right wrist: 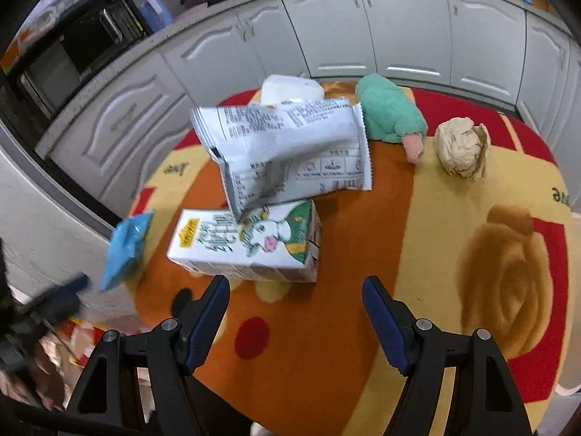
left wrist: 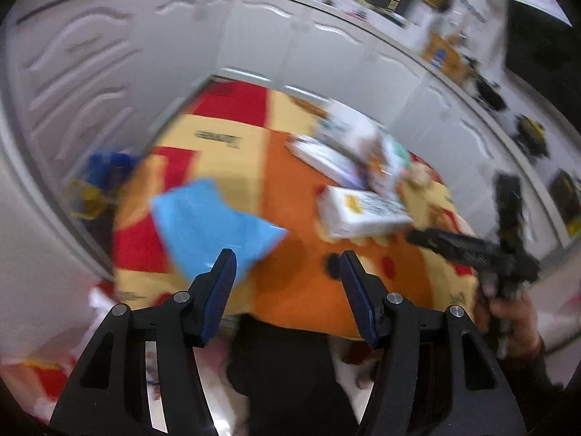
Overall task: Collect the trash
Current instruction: 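Move both tools back over the table toward the blue packet, then lower left tool onto the blue wet-wipe packet and close on it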
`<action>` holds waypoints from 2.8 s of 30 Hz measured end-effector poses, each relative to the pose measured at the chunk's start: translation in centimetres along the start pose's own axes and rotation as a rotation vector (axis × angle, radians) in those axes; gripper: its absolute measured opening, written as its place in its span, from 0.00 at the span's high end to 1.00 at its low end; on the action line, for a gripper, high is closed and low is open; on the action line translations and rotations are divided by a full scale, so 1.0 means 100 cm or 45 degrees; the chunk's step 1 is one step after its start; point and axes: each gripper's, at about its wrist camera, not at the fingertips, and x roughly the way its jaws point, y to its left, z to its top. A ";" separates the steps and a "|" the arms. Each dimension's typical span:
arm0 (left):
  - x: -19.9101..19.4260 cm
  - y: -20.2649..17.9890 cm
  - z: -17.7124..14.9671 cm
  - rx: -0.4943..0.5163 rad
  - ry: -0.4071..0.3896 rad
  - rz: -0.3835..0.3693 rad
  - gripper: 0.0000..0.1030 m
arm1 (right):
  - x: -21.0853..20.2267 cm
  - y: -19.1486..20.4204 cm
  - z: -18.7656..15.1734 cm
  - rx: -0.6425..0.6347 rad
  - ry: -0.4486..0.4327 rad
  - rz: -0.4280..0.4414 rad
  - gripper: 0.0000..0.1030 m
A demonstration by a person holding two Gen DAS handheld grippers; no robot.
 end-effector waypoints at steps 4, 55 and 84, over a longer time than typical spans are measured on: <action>0.013 0.039 0.005 -0.065 0.041 0.270 0.44 | 0.004 0.000 -0.008 -0.014 0.026 0.013 0.29; 0.125 0.072 0.079 0.053 0.159 0.453 0.44 | 0.019 0.075 0.023 -0.104 0.035 0.293 0.26; 0.105 0.059 0.042 0.000 0.157 0.365 0.44 | -0.011 0.023 0.011 -0.031 0.177 0.342 0.26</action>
